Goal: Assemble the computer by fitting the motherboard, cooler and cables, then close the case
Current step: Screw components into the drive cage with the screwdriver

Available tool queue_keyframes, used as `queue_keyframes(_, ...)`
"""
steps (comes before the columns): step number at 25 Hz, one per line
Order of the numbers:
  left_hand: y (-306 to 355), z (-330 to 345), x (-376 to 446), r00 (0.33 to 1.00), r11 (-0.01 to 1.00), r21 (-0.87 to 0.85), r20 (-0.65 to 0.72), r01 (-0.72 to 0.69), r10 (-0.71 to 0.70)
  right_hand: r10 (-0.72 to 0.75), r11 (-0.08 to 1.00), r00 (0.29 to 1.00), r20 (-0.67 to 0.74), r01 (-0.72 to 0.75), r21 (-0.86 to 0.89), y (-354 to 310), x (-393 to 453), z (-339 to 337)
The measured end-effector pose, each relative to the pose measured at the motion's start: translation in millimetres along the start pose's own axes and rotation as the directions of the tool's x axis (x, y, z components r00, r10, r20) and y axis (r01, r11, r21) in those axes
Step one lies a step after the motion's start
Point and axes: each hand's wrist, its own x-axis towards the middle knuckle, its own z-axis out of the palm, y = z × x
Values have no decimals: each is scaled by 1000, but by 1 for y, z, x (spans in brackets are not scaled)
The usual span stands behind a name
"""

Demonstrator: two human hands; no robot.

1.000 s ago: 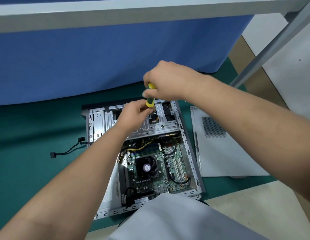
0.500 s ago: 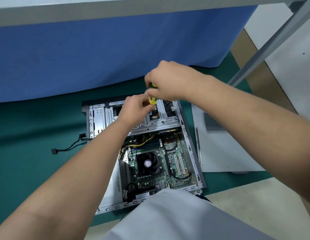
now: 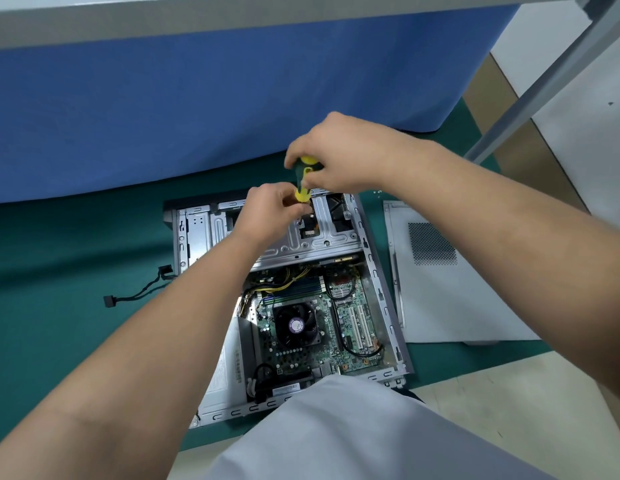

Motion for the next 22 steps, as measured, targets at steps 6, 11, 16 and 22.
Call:
queue_keyframes(6,2,-5,-1,994,997,-70,100,-28,35,261,930,944,-202,-302,-209,-19,9,10)
queue_keyframes(11,2,3,-1,999,997,-72,-27,28,-30,149,979,984,-97,-161,-127,-10,7,7)
queue_keyframes(16,1,0,-3,999,999,15,-28,-46,46,9,999,999,-35,-10,-35,-4,-1,-1)
queue_keyframes(22,-3,0,-3,998,994,94,-11,-57,58,119,989,986,-114,-128,-76,-17,6,6)
